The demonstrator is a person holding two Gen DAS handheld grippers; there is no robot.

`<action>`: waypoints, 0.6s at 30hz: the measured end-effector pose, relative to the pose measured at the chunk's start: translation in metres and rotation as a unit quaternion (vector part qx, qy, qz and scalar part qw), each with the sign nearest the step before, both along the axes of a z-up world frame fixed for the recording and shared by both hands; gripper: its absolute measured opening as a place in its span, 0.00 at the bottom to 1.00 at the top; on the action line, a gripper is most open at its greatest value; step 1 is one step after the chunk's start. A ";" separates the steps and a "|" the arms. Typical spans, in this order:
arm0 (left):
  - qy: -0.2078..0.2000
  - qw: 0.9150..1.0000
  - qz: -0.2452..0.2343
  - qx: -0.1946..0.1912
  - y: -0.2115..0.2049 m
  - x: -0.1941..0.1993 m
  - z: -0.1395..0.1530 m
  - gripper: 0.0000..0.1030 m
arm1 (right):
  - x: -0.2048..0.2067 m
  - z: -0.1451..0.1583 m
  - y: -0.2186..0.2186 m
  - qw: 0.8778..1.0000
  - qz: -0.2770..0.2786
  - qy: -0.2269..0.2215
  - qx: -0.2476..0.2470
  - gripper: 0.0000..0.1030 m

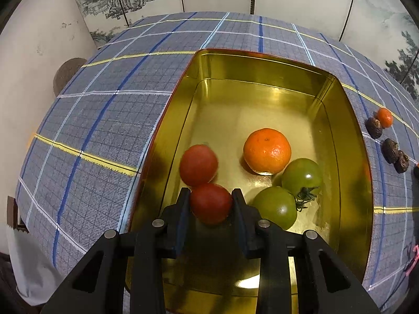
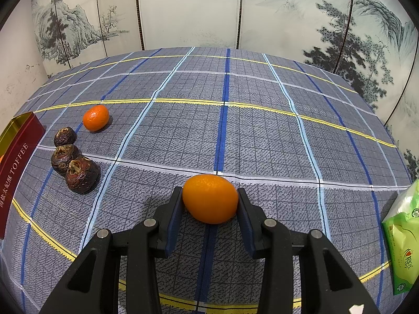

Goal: Organize fruits
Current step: 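Carry the red tomato into the gold tray and open left gripper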

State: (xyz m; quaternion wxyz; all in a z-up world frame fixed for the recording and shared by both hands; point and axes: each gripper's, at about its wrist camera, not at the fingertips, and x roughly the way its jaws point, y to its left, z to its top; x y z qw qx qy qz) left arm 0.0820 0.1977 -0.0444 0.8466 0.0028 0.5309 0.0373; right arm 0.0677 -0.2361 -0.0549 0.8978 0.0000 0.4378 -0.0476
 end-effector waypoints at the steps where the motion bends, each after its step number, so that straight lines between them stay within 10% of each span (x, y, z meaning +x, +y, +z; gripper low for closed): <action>1: 0.000 1.000 0.000 0.001 0.001 0.000 0.000 0.32 | 0.000 0.000 0.000 1.000 0.000 0.000 0.000 0.36; 18: -0.001 1.000 -0.005 0.010 -0.005 -0.004 0.003 0.33 | 0.000 0.000 -0.002 1.000 -0.001 0.000 0.001 0.37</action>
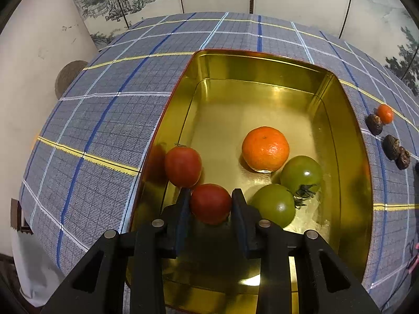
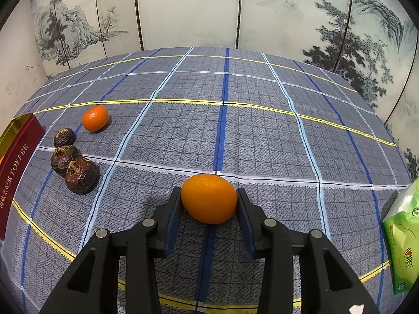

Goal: Organize fruits
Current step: 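Carry the red tomato into the gold tray and open left gripper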

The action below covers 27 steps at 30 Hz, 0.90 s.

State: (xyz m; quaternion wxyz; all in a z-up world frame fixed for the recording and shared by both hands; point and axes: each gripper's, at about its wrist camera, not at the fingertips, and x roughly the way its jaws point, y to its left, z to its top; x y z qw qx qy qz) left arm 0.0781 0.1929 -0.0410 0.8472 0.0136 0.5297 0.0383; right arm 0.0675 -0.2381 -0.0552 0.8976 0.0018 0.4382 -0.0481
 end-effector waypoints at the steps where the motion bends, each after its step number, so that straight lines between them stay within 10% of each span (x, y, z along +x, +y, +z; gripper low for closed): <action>1: -0.002 1.000 0.000 -0.001 -0.001 -0.001 0.001 0.33 | 0.000 0.000 0.000 1.000 0.000 0.000 0.000 0.37; 10: -0.018 1.000 0.014 -0.011 -0.002 -0.012 0.014 0.35 | -0.001 0.001 -0.001 1.000 0.000 0.000 0.000 0.35; 27: -0.057 0.998 0.011 -0.018 -0.005 -0.026 0.028 0.69 | -0.002 0.018 0.020 1.000 0.015 -0.006 -0.004 0.35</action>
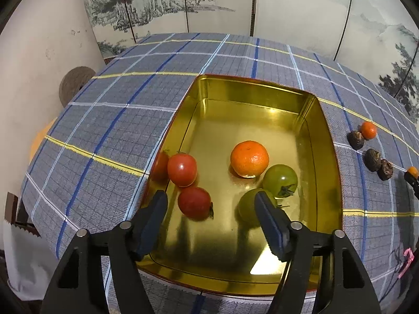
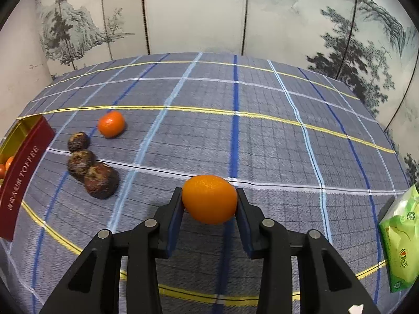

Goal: Organize fruits
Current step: 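Carry the red tomato into the gold tray and open left gripper, then carry the large orange fruit into the gold tray and open right gripper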

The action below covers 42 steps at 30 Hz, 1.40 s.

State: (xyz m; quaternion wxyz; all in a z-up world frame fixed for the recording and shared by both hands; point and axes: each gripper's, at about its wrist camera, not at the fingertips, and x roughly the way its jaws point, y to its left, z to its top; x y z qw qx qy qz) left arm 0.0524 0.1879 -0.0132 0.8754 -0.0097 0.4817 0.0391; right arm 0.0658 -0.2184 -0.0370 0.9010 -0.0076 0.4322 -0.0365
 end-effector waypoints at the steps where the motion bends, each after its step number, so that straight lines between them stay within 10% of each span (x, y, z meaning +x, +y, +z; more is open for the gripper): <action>1: -0.004 1.000 -0.002 0.001 -0.001 -0.002 0.002 0.69 | 0.000 0.002 0.003 1.000 0.005 -0.001 0.001 0.35; 14: -0.049 0.999 -0.003 -0.002 0.007 -0.022 0.018 0.87 | -0.008 0.035 0.111 0.989 0.140 -0.022 0.032 0.35; 28: -0.054 0.995 0.082 0.017 0.068 -0.047 0.020 0.89 | -0.024 0.049 0.266 0.944 0.327 -0.011 0.033 0.35; 42: -0.038 0.994 0.103 0.012 0.098 -0.057 0.007 0.89 | -0.020 0.019 0.312 0.934 0.356 0.023 0.001 0.35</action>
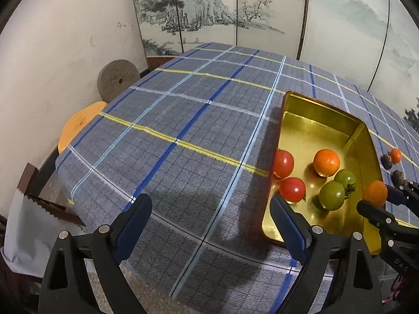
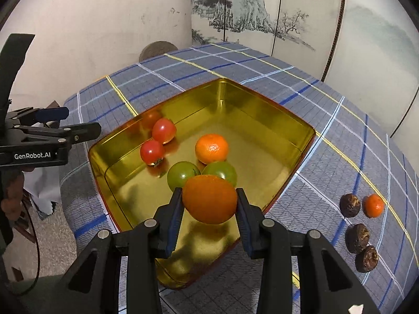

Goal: Organize fruits
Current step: 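Carry the large orange fruit into the gold tray and open right gripper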

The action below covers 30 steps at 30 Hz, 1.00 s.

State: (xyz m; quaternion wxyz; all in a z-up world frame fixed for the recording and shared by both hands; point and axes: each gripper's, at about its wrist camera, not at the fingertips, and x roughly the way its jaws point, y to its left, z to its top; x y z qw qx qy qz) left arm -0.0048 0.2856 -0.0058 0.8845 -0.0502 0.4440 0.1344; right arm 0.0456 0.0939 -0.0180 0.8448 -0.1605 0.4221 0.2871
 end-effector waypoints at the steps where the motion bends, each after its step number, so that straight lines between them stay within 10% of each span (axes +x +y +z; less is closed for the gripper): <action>1: 0.002 1.000 0.000 0.000 0.001 0.000 -0.001 0.89 | 0.000 -0.001 0.001 1.000 0.000 0.001 -0.002 0.35; 30: -0.008 1.000 -0.020 -0.011 -0.010 -0.014 0.006 0.89 | -0.001 -0.006 0.010 1.000 -0.004 -0.006 -0.004 0.40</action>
